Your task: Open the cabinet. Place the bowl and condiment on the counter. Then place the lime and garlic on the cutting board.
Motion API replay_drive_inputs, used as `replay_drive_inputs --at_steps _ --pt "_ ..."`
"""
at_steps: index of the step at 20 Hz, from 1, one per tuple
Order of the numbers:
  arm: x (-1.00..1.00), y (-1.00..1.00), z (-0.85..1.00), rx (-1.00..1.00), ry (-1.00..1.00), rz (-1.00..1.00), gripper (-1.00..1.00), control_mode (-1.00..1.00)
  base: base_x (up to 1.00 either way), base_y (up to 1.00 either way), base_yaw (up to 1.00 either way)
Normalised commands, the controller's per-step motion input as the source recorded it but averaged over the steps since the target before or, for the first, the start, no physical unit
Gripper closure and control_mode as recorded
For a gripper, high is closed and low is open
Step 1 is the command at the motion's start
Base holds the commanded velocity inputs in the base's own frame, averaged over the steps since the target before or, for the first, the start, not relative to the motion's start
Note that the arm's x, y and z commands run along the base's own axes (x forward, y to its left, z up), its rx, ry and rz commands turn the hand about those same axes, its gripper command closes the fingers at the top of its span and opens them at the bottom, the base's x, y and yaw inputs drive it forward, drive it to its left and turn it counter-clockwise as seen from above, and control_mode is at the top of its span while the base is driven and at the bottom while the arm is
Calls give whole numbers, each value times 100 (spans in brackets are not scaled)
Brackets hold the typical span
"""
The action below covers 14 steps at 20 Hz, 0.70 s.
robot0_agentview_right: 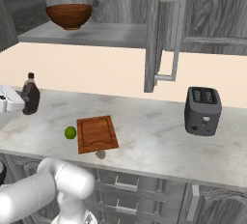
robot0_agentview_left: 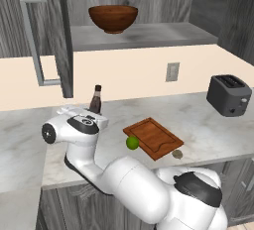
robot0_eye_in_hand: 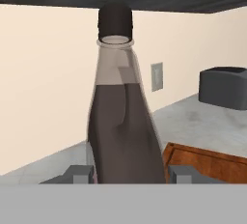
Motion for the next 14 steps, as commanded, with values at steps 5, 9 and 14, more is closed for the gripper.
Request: replay_drive_inputs --at_steps 5,9,14 --pt "0 46 -40 0 3 2 100 -100 0 0 0" --pt "0 56 -44 0 3 3 100 -100 0 0 0" --pt "1 44 -32 0 2 3 100 -100 0 0 0"
